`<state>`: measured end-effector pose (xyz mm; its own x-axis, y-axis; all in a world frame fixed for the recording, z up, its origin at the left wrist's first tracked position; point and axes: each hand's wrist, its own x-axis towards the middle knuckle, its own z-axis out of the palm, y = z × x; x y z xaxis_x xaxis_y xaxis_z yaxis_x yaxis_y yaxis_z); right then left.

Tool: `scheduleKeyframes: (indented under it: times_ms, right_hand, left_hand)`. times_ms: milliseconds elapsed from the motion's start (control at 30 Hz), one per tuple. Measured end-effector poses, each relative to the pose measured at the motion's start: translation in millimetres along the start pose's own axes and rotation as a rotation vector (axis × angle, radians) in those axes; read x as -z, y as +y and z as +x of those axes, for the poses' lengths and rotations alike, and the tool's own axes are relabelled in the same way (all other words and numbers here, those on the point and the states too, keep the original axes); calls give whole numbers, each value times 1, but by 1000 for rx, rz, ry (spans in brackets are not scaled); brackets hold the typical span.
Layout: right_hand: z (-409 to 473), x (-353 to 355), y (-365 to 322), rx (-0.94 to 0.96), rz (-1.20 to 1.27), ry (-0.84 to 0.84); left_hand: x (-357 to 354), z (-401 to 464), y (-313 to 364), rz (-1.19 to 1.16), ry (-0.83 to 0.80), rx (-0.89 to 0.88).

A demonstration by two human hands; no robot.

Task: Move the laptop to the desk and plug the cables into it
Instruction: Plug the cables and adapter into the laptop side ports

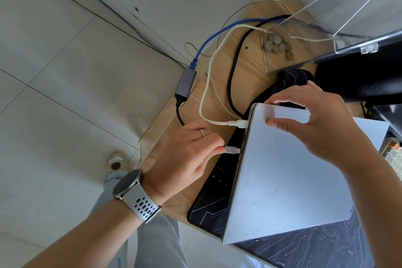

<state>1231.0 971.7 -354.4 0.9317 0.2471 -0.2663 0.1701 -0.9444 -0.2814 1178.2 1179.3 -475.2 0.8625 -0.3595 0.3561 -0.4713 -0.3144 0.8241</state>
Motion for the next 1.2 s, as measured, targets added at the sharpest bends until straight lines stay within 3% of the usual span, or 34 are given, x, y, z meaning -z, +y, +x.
scheduleKeyframes:
  times_ms: [1200]
  right_hand:
    - [1,-1,-3,-12,24,2]
  left_hand:
    - [-5,3,9,19,49,5]
